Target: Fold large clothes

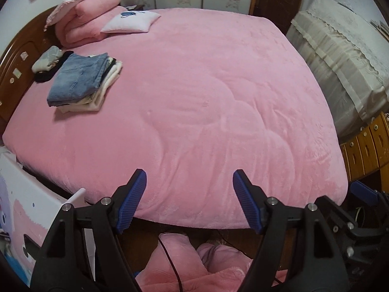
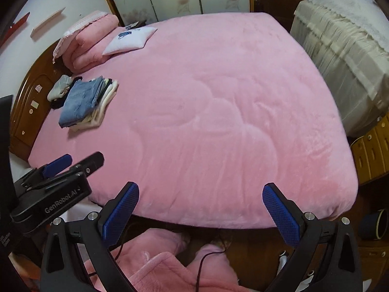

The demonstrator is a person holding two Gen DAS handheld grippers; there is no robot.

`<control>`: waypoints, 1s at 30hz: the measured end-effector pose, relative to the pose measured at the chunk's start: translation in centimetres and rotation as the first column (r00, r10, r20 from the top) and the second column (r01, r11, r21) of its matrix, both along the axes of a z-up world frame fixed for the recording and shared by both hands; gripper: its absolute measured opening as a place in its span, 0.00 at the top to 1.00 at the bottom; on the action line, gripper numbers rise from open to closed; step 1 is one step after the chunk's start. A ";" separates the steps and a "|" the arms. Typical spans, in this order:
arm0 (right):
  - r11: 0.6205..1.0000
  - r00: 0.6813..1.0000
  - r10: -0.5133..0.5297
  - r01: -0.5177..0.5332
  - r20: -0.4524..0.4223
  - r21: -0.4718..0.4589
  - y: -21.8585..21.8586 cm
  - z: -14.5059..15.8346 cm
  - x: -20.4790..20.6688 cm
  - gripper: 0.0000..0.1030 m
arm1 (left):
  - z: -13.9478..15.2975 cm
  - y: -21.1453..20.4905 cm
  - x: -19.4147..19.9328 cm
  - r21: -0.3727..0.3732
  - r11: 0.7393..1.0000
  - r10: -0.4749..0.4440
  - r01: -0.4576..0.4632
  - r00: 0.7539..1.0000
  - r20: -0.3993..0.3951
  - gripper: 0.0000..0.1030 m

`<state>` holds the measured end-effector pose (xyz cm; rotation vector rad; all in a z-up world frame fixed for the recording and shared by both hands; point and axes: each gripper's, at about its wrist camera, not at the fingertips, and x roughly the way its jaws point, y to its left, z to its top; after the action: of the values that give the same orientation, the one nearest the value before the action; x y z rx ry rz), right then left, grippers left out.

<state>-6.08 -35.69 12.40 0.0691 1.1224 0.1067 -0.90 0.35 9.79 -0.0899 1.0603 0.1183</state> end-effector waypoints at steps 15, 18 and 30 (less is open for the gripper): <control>1.000 0.998 -0.016 0.017 -0.056 0.021 -2.3 -6.1 1.9 0.01 | -3.4 1.4 -0.8 0.008 0.999 0.048 -0.048 0.998 -0.028 0.31; 1.000 0.999 0.001 -0.001 -0.036 -0.003 -1.8 -6.5 1.8 0.01 | -3.5 1.2 -0.7 0.015 0.999 0.043 -0.043 0.999 -0.032 0.31; 1.000 0.999 0.028 -0.028 -0.019 0.005 -0.9 -6.8 1.6 0.00 | -3.1 1.0 -1.1 0.008 0.999 0.035 -0.035 0.999 -0.011 0.21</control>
<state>-4.47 -36.58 5.63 0.0585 1.1424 0.1340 -1.95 1.34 6.70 -0.1010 1.0692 0.1545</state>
